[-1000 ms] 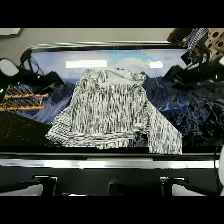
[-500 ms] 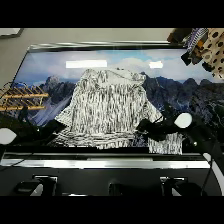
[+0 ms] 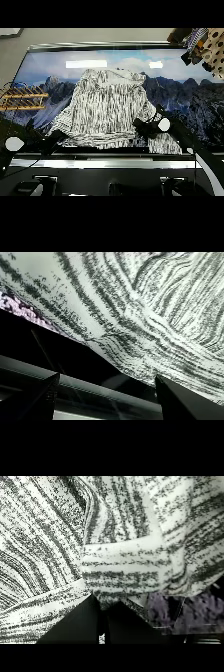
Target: Fold the clothes and pants, and hang the long-sleeved shirts on hangers.
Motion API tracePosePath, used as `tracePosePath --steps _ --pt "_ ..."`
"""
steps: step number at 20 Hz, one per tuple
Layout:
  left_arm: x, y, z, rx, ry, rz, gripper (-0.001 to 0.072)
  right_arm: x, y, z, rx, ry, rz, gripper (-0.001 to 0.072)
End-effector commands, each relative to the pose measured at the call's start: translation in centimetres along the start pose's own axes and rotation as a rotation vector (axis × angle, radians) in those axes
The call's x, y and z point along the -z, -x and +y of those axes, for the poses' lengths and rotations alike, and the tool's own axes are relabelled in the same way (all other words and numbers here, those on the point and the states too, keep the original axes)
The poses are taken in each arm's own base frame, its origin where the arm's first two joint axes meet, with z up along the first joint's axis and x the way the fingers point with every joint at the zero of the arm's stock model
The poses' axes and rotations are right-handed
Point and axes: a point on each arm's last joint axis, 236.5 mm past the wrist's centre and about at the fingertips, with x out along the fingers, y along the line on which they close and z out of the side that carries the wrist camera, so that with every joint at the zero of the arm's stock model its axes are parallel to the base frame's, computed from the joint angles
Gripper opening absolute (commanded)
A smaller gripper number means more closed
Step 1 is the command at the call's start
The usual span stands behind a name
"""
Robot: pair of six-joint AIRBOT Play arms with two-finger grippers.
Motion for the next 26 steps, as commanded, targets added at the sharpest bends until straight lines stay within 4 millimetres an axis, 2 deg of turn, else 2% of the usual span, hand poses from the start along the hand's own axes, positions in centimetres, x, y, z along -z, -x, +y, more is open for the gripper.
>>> tracePosePath --steps 1,5,8,11,12,13,14,15,17,19,20,22,24,25,26 --pt "1.4 -2.0 0.5 -0.043 -0.001 0.079 0.0687 0.4 0.6 -0.8 0.044 0.026 0.012 0.0027" --pt "3.1 -5.2 -1.6 -0.021 -0.056 0.116 0.0687 1.4 2.3 -2.0 0.101 0.058 0.032 0.0028" --pt "2.7 -7.2 -2.6 -0.004 -0.018 0.082 0.0686 1.3 3.4 -1.3 0.073 0.067 0.008 0.0028" --pt "1.4 -8.3 -2.8 0.003 0.028 0.033 0.0672 1.5 4.3 -1.1 0.062 0.044 0.003 0.0028" --pt "0.9 -8.4 -3.0 0.012 0.044 0.015 0.0578 1.7 4.5 -1.1 0.063 0.042 0.007 0.0028" --pt "0.7 -8.3 -3.1 0.017 0.048 0.007 0.0325 1.9 4.8 -1.1 0.062 0.045 0.009 0.0028" --pt "0.7 -8.3 -3.2 0.022 0.048 0.007 0.0029 2.0 5.1 -1.0 0.059 0.048 0.007 0.0027" --pt "0.8 -8.1 -3.4 0.026 0.047 0.009 0.0021 2.1 5.4 -0.9 0.053 0.051 0.005 0.0027" --pt "1.4 -7.2 -4.3 0.031 -0.017 0.04 0.002 3.2 6.8 -1.1 0.058 0.061 0.026 0.0027" --pt "2.4 -4.9 -4.8 0.005 -0.155 0.085 0.0019 5.5 9.0 -2.3 0.093 0.088 0.08 0.0026" --pt "2.7 -3.2 -4.2 -0.042 -0.241 0.092 0.002 6.9 10.3 -3.1 0.116 0.104 0.11 0.0026" --pt "3.7 0.3 -1.6 -0.154 -0.423 0.111 0.002 9.9 13.4 -4.6 0.143 0.116 0.16 0.0026" --pt "5.3 3.9 0.2 -0.192 -0.496 0.122 0.002 13.0 16.5 -6.3 0.164 0.078 0.199 0.0026" --pt "6.2 5.1 -0.3 -0.146 -0.498 0.112 0.002 14.4 17.7 -6.6 0.15 0.043 0.204 0.0026" --pt "7.1 6.2 -1.7 -0.061 -0.47 0.089 0.0019 14.9 18.5 -6.4 0.114 0.013 0.184 0.0026"
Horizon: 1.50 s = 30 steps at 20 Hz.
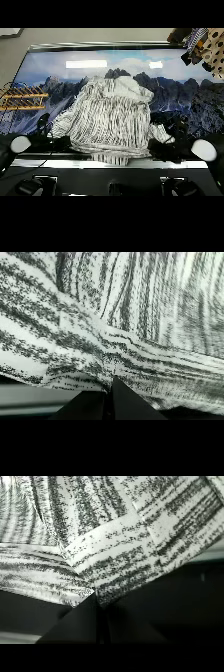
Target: Fold the clothes and pants, and hang the long-sleeved shirts on hangers.
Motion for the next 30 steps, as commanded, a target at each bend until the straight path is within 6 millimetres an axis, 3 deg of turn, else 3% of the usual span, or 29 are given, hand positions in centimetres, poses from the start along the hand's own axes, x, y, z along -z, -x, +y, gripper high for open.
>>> tracePosePath --steps 1,4,6,8,12,16,18,21,22,23,25,26,28,30 --pt "2.9 4.6 -1.5 0.092 -0.017 -0.041 0.0019 4.5 3.1 -1.6 -0.031 -0.108 0.01 0.0026" --pt "0.4 5.9 -6.1 0.302 0.123 -0.136 0.0019 1.0 3.7 0.2 -0.124 -0.227 -0.128 0.0026" --pt "-2.3 5.6 -7.4 0.347 0.169 -0.184 0.0019 -2.0 2.8 1.0 -0.124 -0.273 -0.181 0.0026" --pt "-4.6 3.9 -7.7 0.316 0.209 -0.173 0.0019 -5.2 1.1 1.4 -0.096 -0.332 -0.218 0.0026" --pt "-9.5 -0.7 -7.8 0.219 0.234 -0.107 0.0019 -12.0 -1.9 3.9 -0.155 -0.444 -0.31 0.0026" --pt "-15.4 -3.6 -8.2 0.175 0.246 -0.087 0.0019 -17.4 -4.5 3.0 -0.168 -0.587 -0.322 0.0026" --pt "-17.6 -5.5 -8.3 0.157 0.241 -0.072 0.0019 -19.0 -6.0 3.3 -0.205 -0.623 -0.313 0.0027" --pt "-19.0 -8.9 -7.8 0.123 0.255 -0.025 0.002 -19.7 -9.0 4.3 -0.234 -0.631 -0.254 0.0028" --pt "-19.2 -9.7 -7.5 0.115 0.261 -0.015 0.0028 -19.9 -9.8 4.3 -0.233 -0.613 -0.248 0.0057" --pt "-19.4 -10.1 -7.5 0.112 0.263 -0.011 0.0105 -20.4 -10.2 4.2 -0.23 -0.576 -0.26 0.0175" --pt "-20.6 -9.1 -7.7 0.124 0.222 -0.036 0.0486 -21.4 -9.3 4.3 -0.222 -0.448 -0.31 0.0325" --pt "-21.2 -7.9 -7.8 0.132 0.182 -0.053 0.0549 -21.5 -8.1 4.4 -0.2 -0.359 -0.319 0.0329" --pt "-22.2 -4.2 -7.0 0.091 0.102 -0.102 0.0549 -21.7 -4.4 3.5 -0.101 -0.204 -0.351 0.0328" --pt "-22.4 -0.5 -5.4 -0.011 0.009 -0.17 0.0549 -20.0 -1.0 3.5 -0.002 -0.049 -0.335 0.0327"
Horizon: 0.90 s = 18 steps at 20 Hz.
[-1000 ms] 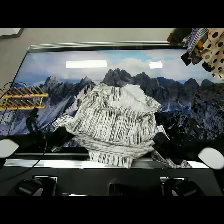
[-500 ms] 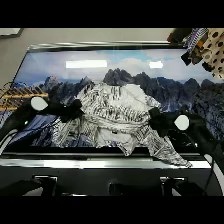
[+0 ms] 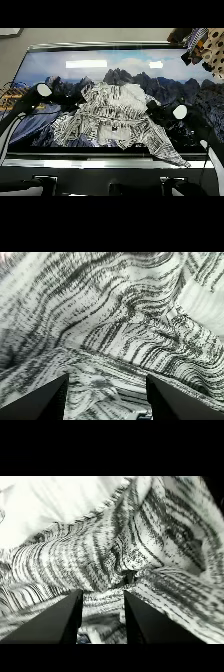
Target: Fold the clothes and pants, and hang the long-sleeved shirts on hangers.
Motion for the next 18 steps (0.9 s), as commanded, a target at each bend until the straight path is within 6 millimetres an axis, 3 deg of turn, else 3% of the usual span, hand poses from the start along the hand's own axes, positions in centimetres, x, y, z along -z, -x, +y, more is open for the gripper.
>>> tracePosePath --steps 1,2,4,6,8,10,12,15,16,18 --pt "-0.9 5.4 2.1 -0.152 -0.175 -0.074 0.0549 1.3 5.4 0.2 0.107 0.326 0.038 0.0327" --pt "-0.3 6.3 2.4 -0.192 -0.215 -0.074 0.0549 3.1 6.0 1.2 0.101 0.388 0.062 0.0328" --pt "1.4 6.7 1.3 -0.209 -0.28 -0.054 0.0549 6.5 5.4 2.7 0.103 0.49 0.085 0.0369" --pt "2.9 5.6 -0.6 -0.191 -0.341 -0.039 0.0549 8.2 3.5 2.1 0.203 0.553 0.073 0.0433" --pt "4.5 3.8 -2.4 -0.172 -0.399 -0.02 0.0549 9.8 0.9 1.3 0.267 0.59 0.119 0.0437" --pt "6.0 1.7 -3.1 -0.175 -0.423 0.018 0.055 10.7 -1.5 -0.2 0.334 0.598 0.168 0.0495" --pt "6.7 0.0 -2.6 -0.197 -0.381 0.052 0.0687 10.6 -3.2 -1.3 0.385 0.605 0.186 0.0494" --pt "7.2 -1.7 -1.7 -0.223 -0.364 0.092 0.0687 10.7 -5.2 -1.6 0.39 0.601 0.19 0.0485" --pt "7.5 -2.2 -1.5 -0.23 -0.367 0.104 0.0687 10.9 -5.7 -1.9 0.401 0.6 0.2 0.0469" --pt "8.2 -3.2 -1.3 -0.241 -0.377 0.129 0.0687 11.0 -6.1 -2.6 0.424 0.599 0.214 0.0242"
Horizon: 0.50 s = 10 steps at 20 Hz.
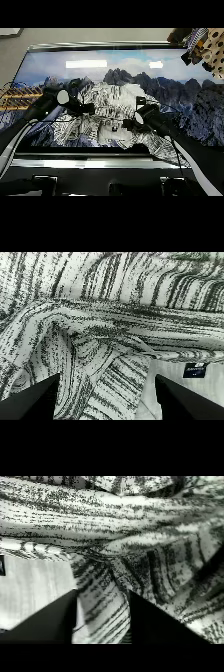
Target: Fold the clothes and pants, and hang the long-sleeved shirts on hangers.
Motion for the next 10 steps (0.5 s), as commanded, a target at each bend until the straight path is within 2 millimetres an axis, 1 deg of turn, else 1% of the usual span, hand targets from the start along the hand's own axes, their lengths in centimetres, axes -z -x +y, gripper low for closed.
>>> tracePosePath --steps 1,2,3,6,9,10 --pt "1.2 -2.0 -0.7 -0.014 -0.019 0.047 0.0687 0.2 -1.4 0.0 0.021 0.004 0.02 0.0107" --pt "1.7 -2.5 -1.1 -0.017 -0.034 0.061 0.0687 0.2 -1.4 0.2 0.01 -0.001 0.018 0.0043" --pt "2.2 -3.0 -1.5 -0.019 -0.048 0.075 0.0687 0.2 -1.3 0.5 -0.001 -0.006 0.019 0.0027" --pt "3.7 -4.5 -2.6 -0.028 -0.085 0.113 0.0687 0.8 -1.2 0.7 -0.013 -0.019 0.044 0.0027" --pt "4.7 -5.2 -3.1 -0.036 -0.107 0.14 0.0687 1.1 -1.1 0.7 -0.011 -0.022 0.057 0.0029" --pt "5.1 -5.1 -3.2 -0.04 -0.115 0.152 0.0687 1.2 -1.1 0.8 -0.014 -0.025 0.059 0.0064"
